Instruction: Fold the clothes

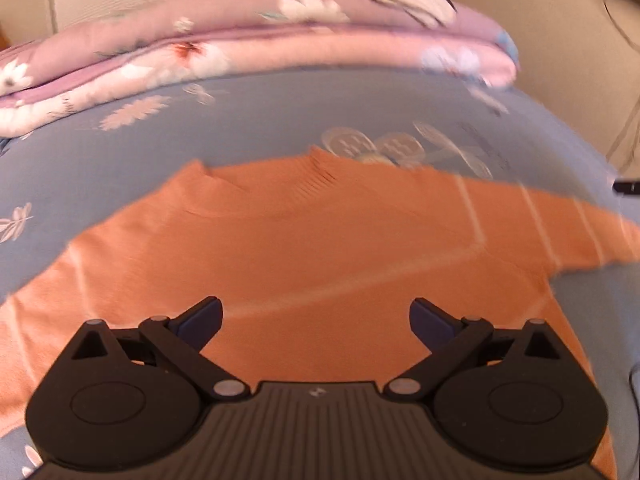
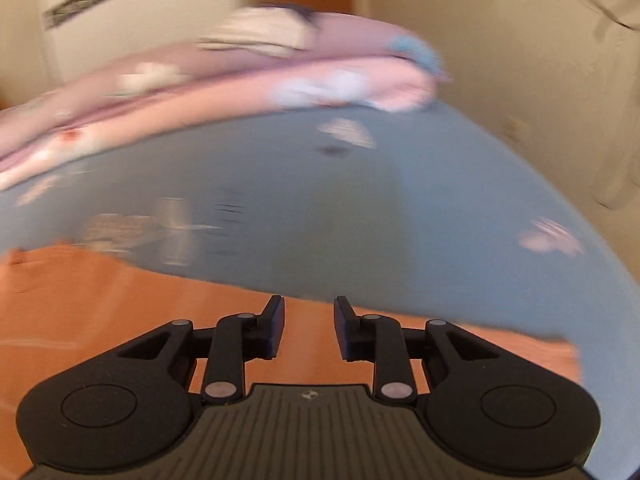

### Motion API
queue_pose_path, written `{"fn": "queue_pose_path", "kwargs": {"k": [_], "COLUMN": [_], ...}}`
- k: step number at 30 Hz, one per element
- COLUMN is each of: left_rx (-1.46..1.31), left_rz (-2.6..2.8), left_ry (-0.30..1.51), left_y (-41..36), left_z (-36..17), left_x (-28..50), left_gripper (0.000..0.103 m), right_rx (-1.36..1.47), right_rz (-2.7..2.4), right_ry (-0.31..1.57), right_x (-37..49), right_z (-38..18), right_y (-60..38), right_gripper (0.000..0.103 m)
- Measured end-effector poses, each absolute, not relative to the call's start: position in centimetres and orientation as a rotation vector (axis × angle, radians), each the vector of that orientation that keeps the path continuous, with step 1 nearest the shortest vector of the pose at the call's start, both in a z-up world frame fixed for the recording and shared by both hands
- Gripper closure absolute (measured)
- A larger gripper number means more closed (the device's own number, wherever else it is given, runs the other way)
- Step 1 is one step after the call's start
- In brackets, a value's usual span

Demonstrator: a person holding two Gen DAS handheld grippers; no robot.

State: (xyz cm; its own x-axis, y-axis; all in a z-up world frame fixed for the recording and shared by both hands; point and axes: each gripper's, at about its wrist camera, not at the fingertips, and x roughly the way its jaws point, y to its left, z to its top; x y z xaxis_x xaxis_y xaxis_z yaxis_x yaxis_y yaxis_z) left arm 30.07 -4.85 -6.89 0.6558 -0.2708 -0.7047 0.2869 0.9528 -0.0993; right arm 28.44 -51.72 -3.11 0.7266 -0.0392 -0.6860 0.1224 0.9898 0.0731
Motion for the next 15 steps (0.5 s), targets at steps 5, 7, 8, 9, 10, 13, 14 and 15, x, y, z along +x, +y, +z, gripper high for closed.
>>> {"fn": "queue_pose_path", "kwargs": {"k": [5,7,8,9,10,13,14,15], "left_rx": [-0.106,-0.135,-0.149,-0.162,-0.174,-0.200,-0.212,-0.211], "left_rz": [-0.303,-0.285,-0.291,-0.299,-0.322,-0.420,-0.454,-0.457], "left_ry": [0.777,0.778,0.787,0.798,0.809,0.787,0.779,0.784], "left_y": [2.1,3.3,3.6,3.6,3.5,2.8,2.5,2.3], "left_z": [-6.4,-6.9,-7.4,-7.9,-8.5,-10.3,-10.9,-11.6], "left_x": [37.2,40.7,42.2,43.6,44.6,46.0,46.4,46.8], "left_gripper": [0.005,0.005,0.005,0.005,0.005,0.005,0.005,0.005], "right_rx": [0.131,0.120,0.127,0.135,0.146,0.195,0.206,0.213], "right_rz": [0.227,0.307,0.327,0.345,0.360,0.435,0.450,0.448], "right_ry": [0.753,0.786,0.805,0.824,0.838,0.881,0.897,0.919], "right_x": [35.6,39.8,41.9,44.0,45.7,49.5,50.1,50.6], "right_z": [-3.5,-4.7,-5.6,-6.6,-7.5,-10.3,-11.2,-12.1], "right_y": [-40.5,-36.5,-34.8,-33.2,-31.8,-28.5,-27.8,-27.5], "right_gripper": [0.072,0.072,0.073,0.073,0.073,0.073,0.073,0.075]}}
